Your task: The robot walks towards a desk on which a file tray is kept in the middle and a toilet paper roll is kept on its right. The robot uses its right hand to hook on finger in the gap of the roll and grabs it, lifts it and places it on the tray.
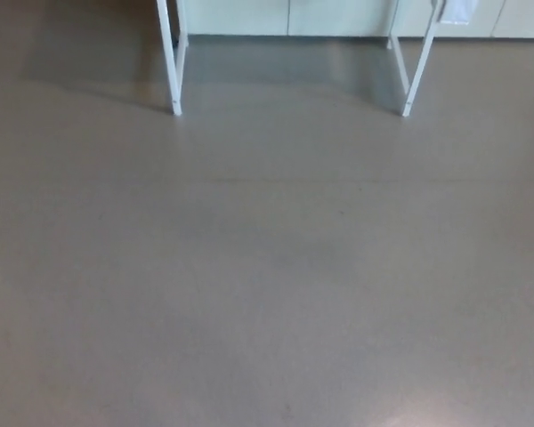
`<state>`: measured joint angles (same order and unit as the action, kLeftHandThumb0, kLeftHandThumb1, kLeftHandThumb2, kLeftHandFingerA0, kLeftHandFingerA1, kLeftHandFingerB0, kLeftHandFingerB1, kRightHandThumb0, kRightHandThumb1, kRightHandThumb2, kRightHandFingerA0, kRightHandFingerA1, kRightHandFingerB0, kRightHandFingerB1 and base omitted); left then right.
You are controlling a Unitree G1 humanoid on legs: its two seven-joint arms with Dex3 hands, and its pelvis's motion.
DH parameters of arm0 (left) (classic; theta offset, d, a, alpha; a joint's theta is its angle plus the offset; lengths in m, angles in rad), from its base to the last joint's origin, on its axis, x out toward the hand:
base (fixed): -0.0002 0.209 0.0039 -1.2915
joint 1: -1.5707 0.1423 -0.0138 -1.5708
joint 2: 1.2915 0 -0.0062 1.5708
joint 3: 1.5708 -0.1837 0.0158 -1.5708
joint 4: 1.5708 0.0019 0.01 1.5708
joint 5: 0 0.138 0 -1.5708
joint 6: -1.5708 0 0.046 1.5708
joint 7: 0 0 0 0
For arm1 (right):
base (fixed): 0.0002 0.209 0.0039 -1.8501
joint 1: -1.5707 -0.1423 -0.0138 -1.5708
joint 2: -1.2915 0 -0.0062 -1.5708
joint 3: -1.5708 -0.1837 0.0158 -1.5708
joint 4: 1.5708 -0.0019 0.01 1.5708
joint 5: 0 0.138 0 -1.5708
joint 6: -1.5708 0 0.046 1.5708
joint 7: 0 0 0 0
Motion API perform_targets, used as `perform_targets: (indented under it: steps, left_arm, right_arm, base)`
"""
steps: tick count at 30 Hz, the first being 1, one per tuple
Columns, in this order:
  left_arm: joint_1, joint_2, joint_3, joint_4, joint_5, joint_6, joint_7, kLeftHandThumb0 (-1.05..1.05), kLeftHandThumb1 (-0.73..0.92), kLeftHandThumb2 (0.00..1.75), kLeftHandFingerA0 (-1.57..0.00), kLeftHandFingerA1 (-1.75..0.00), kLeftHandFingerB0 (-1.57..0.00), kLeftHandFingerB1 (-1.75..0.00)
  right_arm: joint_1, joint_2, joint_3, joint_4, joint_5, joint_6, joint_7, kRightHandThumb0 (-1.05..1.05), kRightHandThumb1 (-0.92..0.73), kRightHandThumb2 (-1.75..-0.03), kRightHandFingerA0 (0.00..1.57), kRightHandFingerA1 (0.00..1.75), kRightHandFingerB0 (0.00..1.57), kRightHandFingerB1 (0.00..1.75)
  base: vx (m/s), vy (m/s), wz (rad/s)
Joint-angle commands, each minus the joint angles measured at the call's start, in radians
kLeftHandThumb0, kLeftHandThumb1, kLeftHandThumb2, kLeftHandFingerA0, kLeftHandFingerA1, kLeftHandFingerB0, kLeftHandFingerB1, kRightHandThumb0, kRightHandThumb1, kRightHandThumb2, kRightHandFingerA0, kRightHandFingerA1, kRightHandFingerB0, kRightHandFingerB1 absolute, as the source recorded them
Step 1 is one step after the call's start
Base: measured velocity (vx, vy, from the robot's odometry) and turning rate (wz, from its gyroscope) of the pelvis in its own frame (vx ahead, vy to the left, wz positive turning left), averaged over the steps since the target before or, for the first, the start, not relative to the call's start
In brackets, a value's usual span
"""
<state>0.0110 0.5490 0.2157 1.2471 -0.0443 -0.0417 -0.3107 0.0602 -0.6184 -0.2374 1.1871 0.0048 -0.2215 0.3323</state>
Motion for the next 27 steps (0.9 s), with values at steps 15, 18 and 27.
perform_targets:
  steps: [15, 18, 27]
  left_arm:
    - [-0.002, 0.024, -0.019, -0.018, 0.015, -0.026, -0.002, -1.05, 0.71, 1.25, -0.11, -0.73, -0.07, -0.59]
    - [-0.005, 0.02, -0.018, -0.02, 0.012, -0.023, 0.007, -1.05, 0.7, 1.24, -0.13, -0.74, -0.05, -0.59]
    - [-0.01, 0.013, -0.015, -0.012, 0.005, -0.026, 0.003, -1.05, 0.71, 1.24, -0.14, -0.74, -0.05, -0.6]
  right_arm:
    - [-0.012, -0.013, -0.003, -0.004, 0.005, -0.007, 0.001, -0.79, -0.58, -0.96, 0.1, 0.46, 0.0, 0.28]
    - [-0.003, -0.008, -0.039, -0.037, 0.064, 0.014, 0.065, -0.73, -0.55, -0.95, 0.02, 0.41, 0.01, 0.25]
    - [-0.034, -0.01, -0.048, -0.016, 0.063, 0.031, 0.056, -0.75, -0.53, -0.9, 0.04, 0.33, 0.07, 0.25]
  base:
    - [0.26, 0.002, 0.05]
    - [0.36, -0.213, 0.32]
    - [0.29, -0.006, -0.09]
